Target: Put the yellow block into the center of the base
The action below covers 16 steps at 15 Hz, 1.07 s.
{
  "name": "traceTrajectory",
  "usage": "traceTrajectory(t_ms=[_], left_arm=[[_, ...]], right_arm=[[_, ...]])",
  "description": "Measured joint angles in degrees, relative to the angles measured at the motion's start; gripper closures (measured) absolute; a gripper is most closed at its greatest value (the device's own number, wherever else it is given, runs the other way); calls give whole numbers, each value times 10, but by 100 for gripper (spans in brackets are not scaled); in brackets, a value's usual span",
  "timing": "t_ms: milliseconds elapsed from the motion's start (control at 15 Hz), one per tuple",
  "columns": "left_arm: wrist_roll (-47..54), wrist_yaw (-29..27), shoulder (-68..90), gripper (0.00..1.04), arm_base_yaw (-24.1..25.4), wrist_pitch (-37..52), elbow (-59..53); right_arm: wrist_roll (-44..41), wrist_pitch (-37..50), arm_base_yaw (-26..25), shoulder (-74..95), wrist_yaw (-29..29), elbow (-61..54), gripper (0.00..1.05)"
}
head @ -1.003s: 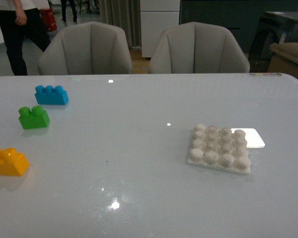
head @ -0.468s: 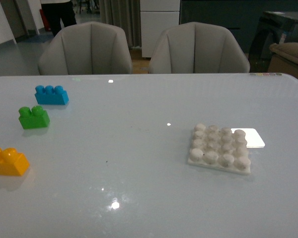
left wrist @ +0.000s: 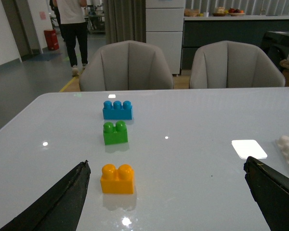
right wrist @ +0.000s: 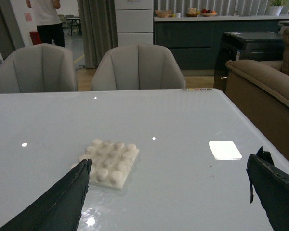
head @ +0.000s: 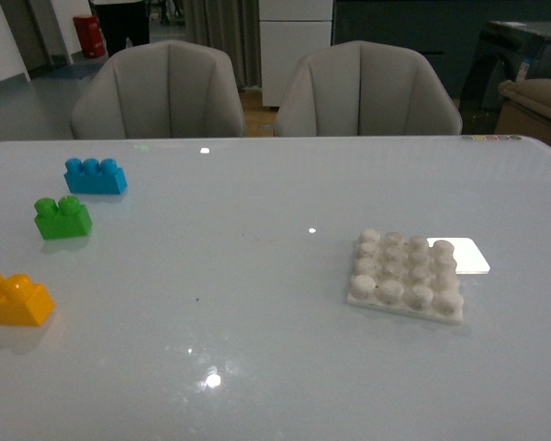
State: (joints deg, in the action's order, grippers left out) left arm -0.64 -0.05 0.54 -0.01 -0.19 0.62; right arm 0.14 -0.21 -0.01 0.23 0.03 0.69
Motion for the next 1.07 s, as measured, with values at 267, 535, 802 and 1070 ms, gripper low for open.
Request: traceTrajectory(t_ms=[267, 535, 802, 1070], left_arm=[[0, 0, 0, 7, 0, 0, 0], [0, 0, 0, 7, 0, 0, 0], [0, 0, 0, 7, 0, 0, 0], [0, 0, 0, 7, 0, 0, 0]], right_arm=[[13, 42, -6, 56, 17, 6, 6], [15, 158, -44, 175, -8, 42, 6], [42, 339, -24, 615, -16, 262, 6], [88, 177, 17, 1015, -11, 527, 6]])
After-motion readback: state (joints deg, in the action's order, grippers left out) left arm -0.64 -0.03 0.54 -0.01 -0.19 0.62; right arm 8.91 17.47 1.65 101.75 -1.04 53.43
